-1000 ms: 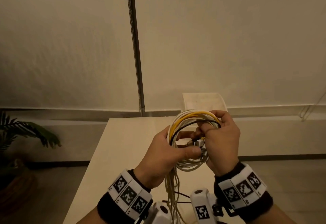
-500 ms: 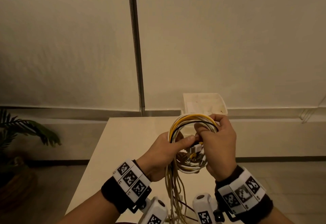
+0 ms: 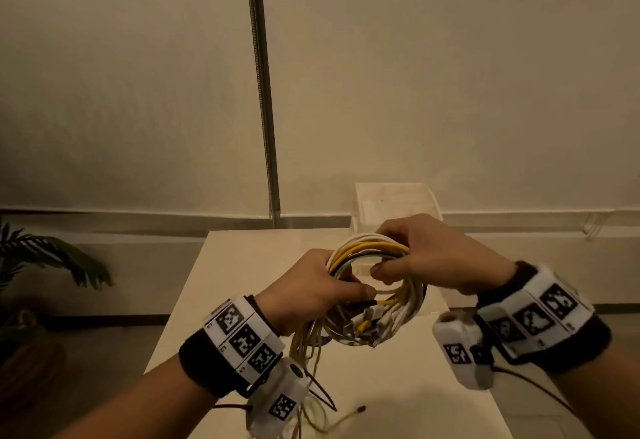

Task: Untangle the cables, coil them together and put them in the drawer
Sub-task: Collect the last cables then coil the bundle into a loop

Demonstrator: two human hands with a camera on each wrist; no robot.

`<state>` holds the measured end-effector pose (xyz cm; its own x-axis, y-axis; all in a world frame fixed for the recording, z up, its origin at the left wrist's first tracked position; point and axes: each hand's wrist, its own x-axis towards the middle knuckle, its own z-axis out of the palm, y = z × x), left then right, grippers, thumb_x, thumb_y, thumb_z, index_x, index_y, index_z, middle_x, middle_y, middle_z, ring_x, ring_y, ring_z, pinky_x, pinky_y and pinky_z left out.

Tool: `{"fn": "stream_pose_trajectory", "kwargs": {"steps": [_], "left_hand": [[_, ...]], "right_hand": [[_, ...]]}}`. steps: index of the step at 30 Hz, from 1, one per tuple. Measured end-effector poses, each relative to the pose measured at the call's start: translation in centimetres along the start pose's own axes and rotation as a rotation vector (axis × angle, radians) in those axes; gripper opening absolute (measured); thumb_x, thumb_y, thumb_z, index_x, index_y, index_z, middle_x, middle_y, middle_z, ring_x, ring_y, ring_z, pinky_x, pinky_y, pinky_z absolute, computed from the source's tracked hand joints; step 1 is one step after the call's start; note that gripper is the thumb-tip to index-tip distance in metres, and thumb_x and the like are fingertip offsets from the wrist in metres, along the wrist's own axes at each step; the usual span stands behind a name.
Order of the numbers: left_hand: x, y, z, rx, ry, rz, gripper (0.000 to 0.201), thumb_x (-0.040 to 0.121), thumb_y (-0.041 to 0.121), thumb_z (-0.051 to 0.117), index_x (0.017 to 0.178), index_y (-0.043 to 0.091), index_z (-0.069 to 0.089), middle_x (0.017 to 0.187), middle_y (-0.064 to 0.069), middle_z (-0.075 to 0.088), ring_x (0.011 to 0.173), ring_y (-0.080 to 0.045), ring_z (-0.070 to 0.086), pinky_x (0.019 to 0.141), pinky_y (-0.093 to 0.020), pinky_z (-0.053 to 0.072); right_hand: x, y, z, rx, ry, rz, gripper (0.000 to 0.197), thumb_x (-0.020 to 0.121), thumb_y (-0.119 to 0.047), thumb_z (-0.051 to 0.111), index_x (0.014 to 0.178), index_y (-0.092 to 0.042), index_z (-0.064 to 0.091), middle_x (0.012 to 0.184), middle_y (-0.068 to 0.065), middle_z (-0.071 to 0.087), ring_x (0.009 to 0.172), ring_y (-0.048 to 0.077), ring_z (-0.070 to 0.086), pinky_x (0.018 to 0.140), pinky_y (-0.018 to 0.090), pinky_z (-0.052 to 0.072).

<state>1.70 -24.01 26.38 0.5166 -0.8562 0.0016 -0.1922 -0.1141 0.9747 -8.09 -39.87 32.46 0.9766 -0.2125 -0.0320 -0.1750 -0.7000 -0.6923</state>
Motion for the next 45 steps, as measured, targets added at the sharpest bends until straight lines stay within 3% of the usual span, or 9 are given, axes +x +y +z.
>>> {"fn": "stream_pose_trajectory", "kwargs": {"steps": [5,9,17,23,28,32,35,40,45], "left_hand": [[0.4,0.5,-0.7,-0.031,-0.054,-0.005,0.015,0.085,0.005,0.072,0.099,0.0,0.069,0.084,-0.019,0.073,0.074,-0.024,0.071,0.073,-0.031,0.058],[-0.1,0.0,-1.9,-0.285,-0.097,-0.002,0.03,0.087,0.017,0.07,0.112,0.001,0.066,0.111,-0.023,0.07,0.098,-0.038,0.068,0.09,-0.047,0.055],[-0.7,-3.4,-1.0,-0.674,-0.12,0.089,0.067,0.054,0.06,0.087,0.106,0.02,0.074,0.116,-0.022,0.062,0.106,-0.044,0.055,0.092,-0.052,0.044],[-0.8,-5.9,0.4,-0.894,-0.328,0.119,0.063,0.085,0.033,0.073,0.14,0.012,0.051,0.134,-0.011,0.062,0.127,-0.03,0.055,0.104,-0.053,0.043],[-0.6,-7.0,0.8,-1.035,-0.226,0.159,0.066,0.091,0.013,0.065,0.149,0.002,0.033,0.147,-0.022,0.046,0.136,-0.037,0.044,0.109,-0.053,0.036],[-1.0,-7.0,2.8,-1.214,-0.06,0.09,0.093,0.063,0.011,0.091,0.141,-0.004,0.042,0.14,-0.033,0.047,0.127,-0.047,0.05,0.099,-0.054,0.046],[-1.0,-5.6,4.3,-1.253,0.083,0.127,0.096,0.052,0.02,0.098,0.134,-0.001,0.052,0.127,-0.028,0.062,0.116,-0.043,0.061,0.092,-0.052,0.053],[-0.4,-3.1,5.4,-1.102,0.215,0.211,0.094,0.063,0.035,0.091,0.14,0.002,0.046,0.136,-0.028,0.055,0.127,-0.041,0.054,0.102,-0.044,0.049],[0.4,-1.8,5.8,-1.01,0.334,0.2,0.092,0.055,0.035,0.095,0.129,-0.004,0.056,0.123,-0.029,0.063,0.116,-0.04,0.062,0.086,-0.037,0.058]], "right_hand": [[1.2,-0.6,1.1,-0.267,0.099,-0.099,0.025,0.082,-0.027,0.07,0.062,-0.028,0.053,0.061,-0.004,0.059,0.057,0.008,0.057,0.052,0.022,0.04],[1.3,0.0,1.3,0.03,0.204,-0.115,0.02,0.08,-0.017,0.072,0.065,-0.02,0.059,0.059,-0.002,0.058,0.055,0.016,0.059,0.057,0.043,0.057],[1.9,0.0,1.5,0.434,0.273,-0.001,0.013,0.081,-0.003,0.071,0.071,-0.005,0.062,0.049,0.0,0.052,0.039,0.017,0.051,0.044,0.029,0.048],[2.5,-0.2,0.9,0.638,0.305,0.068,0.001,0.083,0.002,0.065,0.082,0.003,0.065,0.046,0.004,0.043,0.037,0.019,0.04,0.041,0.027,0.041],[2.8,-0.2,0.9,0.735,0.376,0.076,0.008,0.083,0.003,0.063,0.089,0.009,0.063,0.058,0.013,0.042,0.035,0.017,0.038,0.041,0.026,0.039],[3.0,-0.2,1.8,0.809,0.429,0.092,0.011,0.082,0.003,0.063,0.09,0.01,0.062,0.061,0.014,0.041,0.035,0.017,0.034,0.04,0.026,0.035],[3.3,-0.1,2.2,0.88,0.485,0.11,0.007,0.084,0.0,0.064,0.088,0.006,0.062,0.053,0.009,0.035,0.035,0.017,0.032,0.038,0.025,0.035],[3.7,-0.6,2.9,1.007,0.616,0.135,0.018,0.085,0.001,0.062,0.072,-0.007,0.053,0.045,0.002,0.033,0.027,0.015,0.032,0.036,0.023,0.036],[3.3,-0.7,4.1,1.07,0.703,0.14,0.021,0.086,0.0,0.061,0.071,-0.009,0.049,0.042,0.001,0.033,0.027,0.014,0.033,0.035,0.022,0.033]]}}
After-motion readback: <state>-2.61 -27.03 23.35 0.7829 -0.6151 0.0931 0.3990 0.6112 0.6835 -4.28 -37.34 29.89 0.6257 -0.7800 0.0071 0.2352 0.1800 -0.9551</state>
